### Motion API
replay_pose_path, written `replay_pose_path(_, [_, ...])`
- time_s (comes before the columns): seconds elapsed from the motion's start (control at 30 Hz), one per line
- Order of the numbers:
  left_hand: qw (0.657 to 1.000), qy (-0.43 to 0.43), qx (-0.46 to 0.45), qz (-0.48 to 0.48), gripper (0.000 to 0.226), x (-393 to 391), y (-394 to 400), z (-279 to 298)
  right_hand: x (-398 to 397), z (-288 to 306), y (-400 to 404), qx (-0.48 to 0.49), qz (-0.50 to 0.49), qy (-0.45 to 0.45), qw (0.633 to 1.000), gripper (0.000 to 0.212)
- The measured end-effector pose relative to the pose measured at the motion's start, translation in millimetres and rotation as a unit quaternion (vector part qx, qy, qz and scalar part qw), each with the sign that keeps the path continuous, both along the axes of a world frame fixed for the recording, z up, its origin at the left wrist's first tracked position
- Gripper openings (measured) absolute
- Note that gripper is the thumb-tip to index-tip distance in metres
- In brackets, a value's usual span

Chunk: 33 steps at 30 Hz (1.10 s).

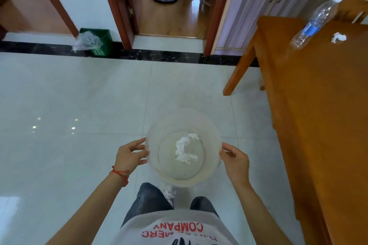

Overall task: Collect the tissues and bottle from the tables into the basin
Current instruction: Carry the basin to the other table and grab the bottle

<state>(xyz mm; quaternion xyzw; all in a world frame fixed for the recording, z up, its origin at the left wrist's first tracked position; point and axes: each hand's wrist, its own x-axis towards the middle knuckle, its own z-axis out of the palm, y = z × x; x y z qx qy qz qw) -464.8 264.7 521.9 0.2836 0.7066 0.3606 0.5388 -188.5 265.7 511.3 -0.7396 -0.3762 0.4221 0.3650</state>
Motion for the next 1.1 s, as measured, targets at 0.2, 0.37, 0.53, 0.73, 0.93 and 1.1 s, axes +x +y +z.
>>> replay_pose_path(0.2, [1.000,-0.013,-0.001,-0.017,0.045,-16,91,3,-14,7,76,0.006,-0.015,0.004,1.000,0.026])
replay_pose_path(0.37, [0.999,-0.020,-0.008,-0.028,0.045,-12,164,-3,-9,5,144,0.006,-0.024,-0.007,1.000,0.026])
replay_pose_path(0.53, [0.999,-0.032,-0.008,-0.037,0.046,2,248,-11,4,-5,220,0.001,-0.037,-0.014,0.999,0.026])
replay_pose_path(0.73, [0.998,-0.029,-0.008,-0.053,0.046,20,344,-10,20,-2,303,-0.004,-0.052,-0.019,0.998,0.027])
replay_pose_path(0.93, [0.997,-0.019,0.004,-0.080,0.045,33,420,-5,30,1,373,-0.001,-0.053,-0.036,0.998,0.026])
replay_pose_path(1.1, [0.994,-0.028,-0.016,-0.106,0.046,33,474,-12,29,-1,409,-0.013,-0.065,-0.044,0.997,0.025])
